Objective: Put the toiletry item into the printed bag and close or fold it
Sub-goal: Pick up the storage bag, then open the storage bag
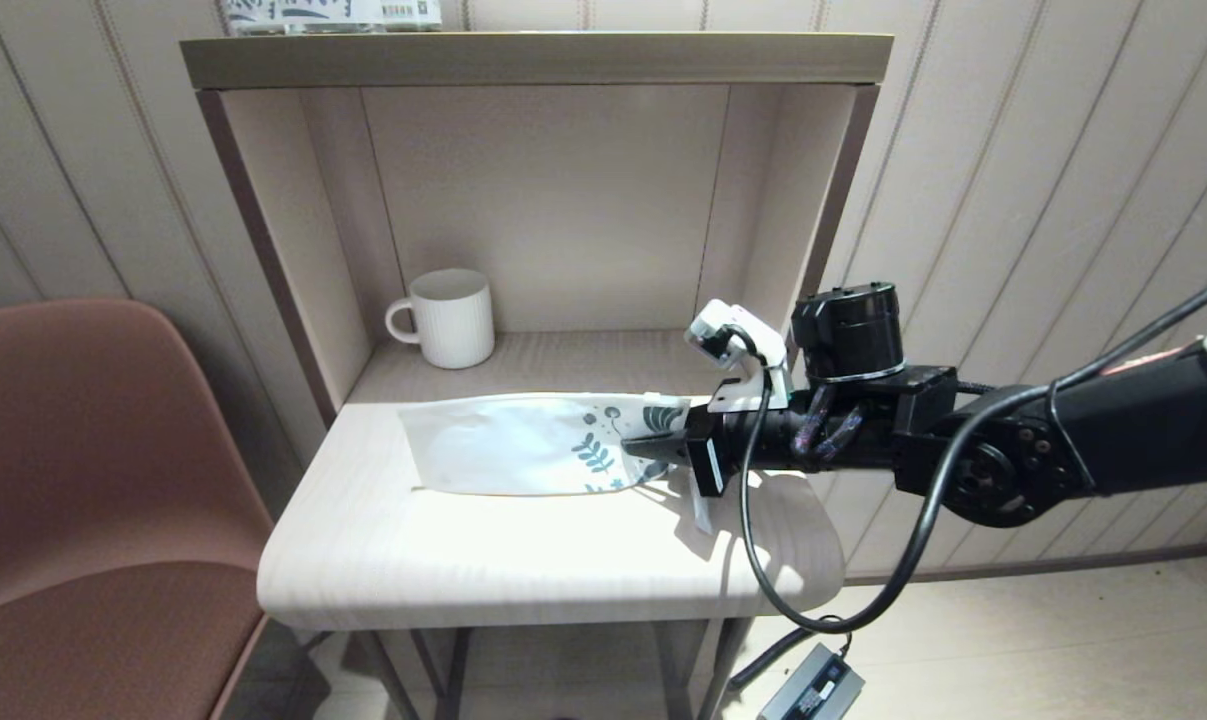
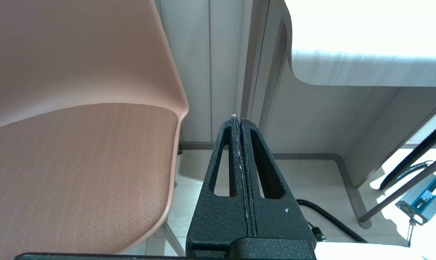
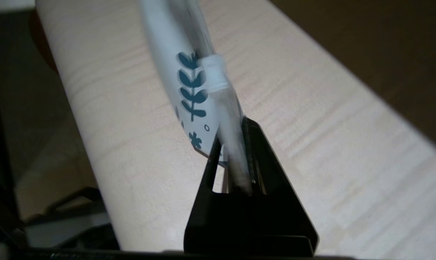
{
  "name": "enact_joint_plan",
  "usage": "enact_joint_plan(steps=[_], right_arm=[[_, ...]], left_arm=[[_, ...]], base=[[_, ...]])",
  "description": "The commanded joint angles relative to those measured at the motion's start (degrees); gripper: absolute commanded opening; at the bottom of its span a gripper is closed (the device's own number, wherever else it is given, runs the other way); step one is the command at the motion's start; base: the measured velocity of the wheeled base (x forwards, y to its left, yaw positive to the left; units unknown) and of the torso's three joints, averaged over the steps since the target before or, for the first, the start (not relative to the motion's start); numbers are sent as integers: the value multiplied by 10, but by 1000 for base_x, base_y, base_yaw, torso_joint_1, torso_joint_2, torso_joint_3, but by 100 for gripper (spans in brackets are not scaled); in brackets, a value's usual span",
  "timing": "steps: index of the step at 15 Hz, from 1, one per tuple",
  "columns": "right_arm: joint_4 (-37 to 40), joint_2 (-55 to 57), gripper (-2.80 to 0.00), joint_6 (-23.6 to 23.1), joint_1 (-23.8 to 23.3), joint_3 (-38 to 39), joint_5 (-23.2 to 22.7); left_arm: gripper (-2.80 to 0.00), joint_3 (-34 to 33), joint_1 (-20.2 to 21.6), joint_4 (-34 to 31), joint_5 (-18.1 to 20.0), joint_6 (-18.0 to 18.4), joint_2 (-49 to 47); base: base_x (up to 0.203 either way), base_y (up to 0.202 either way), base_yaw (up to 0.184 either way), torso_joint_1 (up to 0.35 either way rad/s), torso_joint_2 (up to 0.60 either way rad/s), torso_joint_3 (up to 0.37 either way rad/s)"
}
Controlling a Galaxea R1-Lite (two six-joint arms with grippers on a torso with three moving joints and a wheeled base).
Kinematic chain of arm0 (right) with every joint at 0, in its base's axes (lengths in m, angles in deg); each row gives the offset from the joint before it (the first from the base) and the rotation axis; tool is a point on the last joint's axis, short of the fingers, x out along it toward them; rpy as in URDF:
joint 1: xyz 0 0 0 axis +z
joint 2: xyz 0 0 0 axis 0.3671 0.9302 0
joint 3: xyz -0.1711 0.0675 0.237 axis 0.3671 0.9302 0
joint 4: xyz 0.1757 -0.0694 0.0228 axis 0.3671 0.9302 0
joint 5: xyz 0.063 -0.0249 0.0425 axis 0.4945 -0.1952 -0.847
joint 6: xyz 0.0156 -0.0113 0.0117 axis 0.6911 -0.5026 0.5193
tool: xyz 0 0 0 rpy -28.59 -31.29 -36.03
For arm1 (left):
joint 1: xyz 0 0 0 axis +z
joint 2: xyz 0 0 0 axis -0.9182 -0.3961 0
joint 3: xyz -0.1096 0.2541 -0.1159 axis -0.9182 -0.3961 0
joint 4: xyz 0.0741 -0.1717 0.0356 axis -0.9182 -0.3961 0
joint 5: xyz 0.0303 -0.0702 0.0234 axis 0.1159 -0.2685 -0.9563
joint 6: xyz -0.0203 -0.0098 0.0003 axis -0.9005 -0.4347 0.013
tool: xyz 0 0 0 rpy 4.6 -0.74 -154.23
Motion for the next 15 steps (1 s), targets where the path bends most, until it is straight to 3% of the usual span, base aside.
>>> enact_joint_plan(steps=[1,10,12,15], right_arm=[[-3,-8,-280,-1,0,5,-2],[16,-69,-280,1,-4,21,-3],[83,-124,-280,1,-5,15,-3],[242,-200,-280,1,-5,-22,-2]], left_arm=[[-280,0,0,-1,0,0,0],[-280,1,0,-1,0,0,0],[-280,0,0,-1,0,0,0],[-280,0,0,-1,0,0,0]], base=[[0,0,0,0,0,0],[0,0,0,0,0,0],[0,0,0,0,0,0],[0,0,0,0,0,0]])
